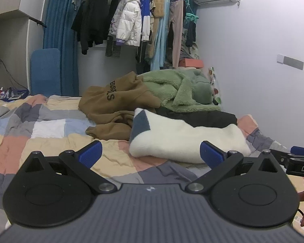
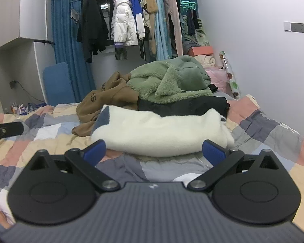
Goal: Fold large clothes
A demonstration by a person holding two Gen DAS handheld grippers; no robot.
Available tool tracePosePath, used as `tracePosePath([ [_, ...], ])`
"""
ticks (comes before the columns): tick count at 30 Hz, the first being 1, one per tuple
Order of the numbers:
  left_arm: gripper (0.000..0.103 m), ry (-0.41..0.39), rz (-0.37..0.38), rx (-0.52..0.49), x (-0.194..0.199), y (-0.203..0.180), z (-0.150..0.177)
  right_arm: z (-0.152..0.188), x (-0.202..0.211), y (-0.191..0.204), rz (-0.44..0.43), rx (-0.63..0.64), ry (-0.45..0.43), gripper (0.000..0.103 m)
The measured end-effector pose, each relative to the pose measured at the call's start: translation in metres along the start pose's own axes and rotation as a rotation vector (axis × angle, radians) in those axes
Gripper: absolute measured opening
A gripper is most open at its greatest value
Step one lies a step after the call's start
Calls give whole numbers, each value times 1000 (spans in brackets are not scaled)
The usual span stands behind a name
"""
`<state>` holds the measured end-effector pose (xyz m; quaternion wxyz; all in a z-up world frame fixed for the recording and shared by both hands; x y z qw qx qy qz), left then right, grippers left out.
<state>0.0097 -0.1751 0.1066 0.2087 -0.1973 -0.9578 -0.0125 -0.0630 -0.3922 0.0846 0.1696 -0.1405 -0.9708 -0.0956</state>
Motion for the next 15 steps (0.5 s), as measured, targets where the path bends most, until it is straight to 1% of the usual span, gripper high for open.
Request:
tracePosePath([
  [3, 103, -6, -12, 2, 1, 0, 0, 1, -1, 0, -1, -9, 12, 103],
  [15, 103, -13, -17, -11, 5, -5, 1, 1, 0, 0, 9, 8, 13, 103],
])
Point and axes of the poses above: each gripper's, at about its wrist camera, not at the fingertips, and x roughly against the way its jaws point, y to its left, z to its underside, the point moved 3 cm from there along -x, roughly the way its jaws point, and after that the axes turned 6 degrees about -z, right-handed, at the moved point
